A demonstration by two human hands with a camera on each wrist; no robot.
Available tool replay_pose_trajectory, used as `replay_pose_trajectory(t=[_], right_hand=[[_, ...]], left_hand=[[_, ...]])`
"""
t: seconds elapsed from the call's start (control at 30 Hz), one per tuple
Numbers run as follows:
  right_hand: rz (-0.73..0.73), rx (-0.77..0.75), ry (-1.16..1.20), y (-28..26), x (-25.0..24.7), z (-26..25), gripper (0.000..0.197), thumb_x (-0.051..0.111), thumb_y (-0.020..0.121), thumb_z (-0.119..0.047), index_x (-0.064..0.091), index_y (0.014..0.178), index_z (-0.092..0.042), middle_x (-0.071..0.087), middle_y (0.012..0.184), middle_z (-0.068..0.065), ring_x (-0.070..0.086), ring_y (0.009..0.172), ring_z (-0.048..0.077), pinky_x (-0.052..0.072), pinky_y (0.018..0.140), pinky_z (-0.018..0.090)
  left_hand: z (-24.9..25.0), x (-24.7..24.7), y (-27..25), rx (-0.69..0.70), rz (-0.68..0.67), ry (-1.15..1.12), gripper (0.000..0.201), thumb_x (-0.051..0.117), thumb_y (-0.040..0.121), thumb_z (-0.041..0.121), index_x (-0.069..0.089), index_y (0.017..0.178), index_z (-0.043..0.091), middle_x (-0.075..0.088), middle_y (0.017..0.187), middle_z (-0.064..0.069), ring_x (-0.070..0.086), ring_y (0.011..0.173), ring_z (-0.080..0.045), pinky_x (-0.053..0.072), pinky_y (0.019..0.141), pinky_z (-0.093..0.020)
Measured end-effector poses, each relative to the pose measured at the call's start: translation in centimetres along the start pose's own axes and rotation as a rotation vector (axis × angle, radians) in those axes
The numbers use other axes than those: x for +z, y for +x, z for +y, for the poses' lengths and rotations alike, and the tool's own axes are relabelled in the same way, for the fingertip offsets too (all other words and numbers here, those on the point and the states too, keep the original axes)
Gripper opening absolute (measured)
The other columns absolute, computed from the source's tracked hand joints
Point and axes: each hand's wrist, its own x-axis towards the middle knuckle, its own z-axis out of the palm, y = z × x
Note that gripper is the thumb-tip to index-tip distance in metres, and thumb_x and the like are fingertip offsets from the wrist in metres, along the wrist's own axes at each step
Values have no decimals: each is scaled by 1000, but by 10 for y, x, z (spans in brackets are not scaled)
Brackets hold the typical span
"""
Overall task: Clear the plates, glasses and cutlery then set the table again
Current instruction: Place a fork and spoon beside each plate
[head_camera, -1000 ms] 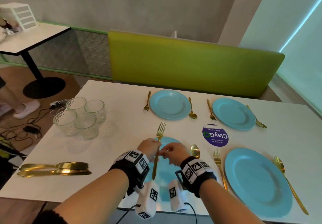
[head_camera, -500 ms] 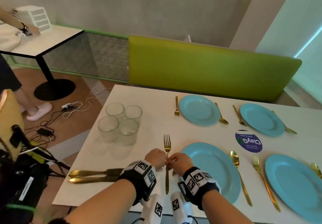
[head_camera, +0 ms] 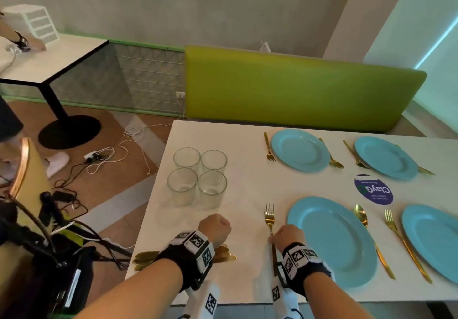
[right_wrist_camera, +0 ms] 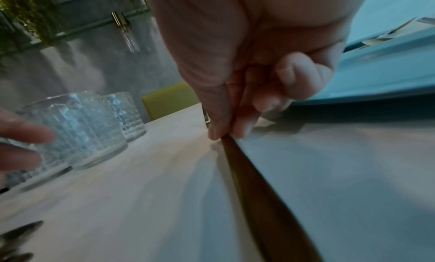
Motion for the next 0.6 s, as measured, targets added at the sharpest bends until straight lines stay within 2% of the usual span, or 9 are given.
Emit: replay_pose_trajectory(t=[0.13,0.23,0.27,0.37,0.5,0.57,0.6], right_hand=[[47,60,18,5,1,3,34,65,83,-32,66,107,-8,69,109,8,64,103,23,50,79,25],[83,103,42,7,-1,4,35,69,81,-30,63,106,-6,67,107,8,64,100,23,46,71,24],[89,116,48,7,-2,6,36,69,80,-30,62,105,-6,66,103,8,64,95,24,44,67,23],[115,137,62,11,-4,13,34,71,77,-33,62,97,-7,60,87,6,56,76,23,41,61,22],[124,149,68,13,-4,20,38,72,76,-38,62,95,-7,65,90,8,53,72,21,41,60,22],[135,147,57,13,-3,22,35,72,76,-39,59,89,-9,61,85,6,53,72,21,42,60,23],[137,147,52,12,-2,23,34,72,77,-40,56,85,-11,58,83,5,53,72,21,42,60,23]], left_hand=[[1,-3,7,32,-2,9,23,52,91,20,62,109,12,61,122,-9,59,115,-26,49,100,-37],[4,-6,10,48,-2,3,13,52,90,20,61,99,16,63,119,-9,59,114,-26,49,100,-36],[4,-7,10,56,-1,2,7,52,90,20,59,92,19,63,118,-10,59,114,-27,49,99,-36],[3,-11,10,73,12,0,16,52,90,19,51,76,25,64,117,-10,59,113,-27,50,98,-37],[-2,-17,9,61,23,22,6,53,90,20,54,85,22,64,117,-8,60,112,-26,49,99,-37],[-6,-20,10,55,39,39,10,53,90,19,54,81,24,64,117,-8,60,111,-25,49,99,-36],[-8,-21,10,47,41,53,7,54,90,19,56,84,24,63,117,-7,60,111,-24,49,99,-34]])
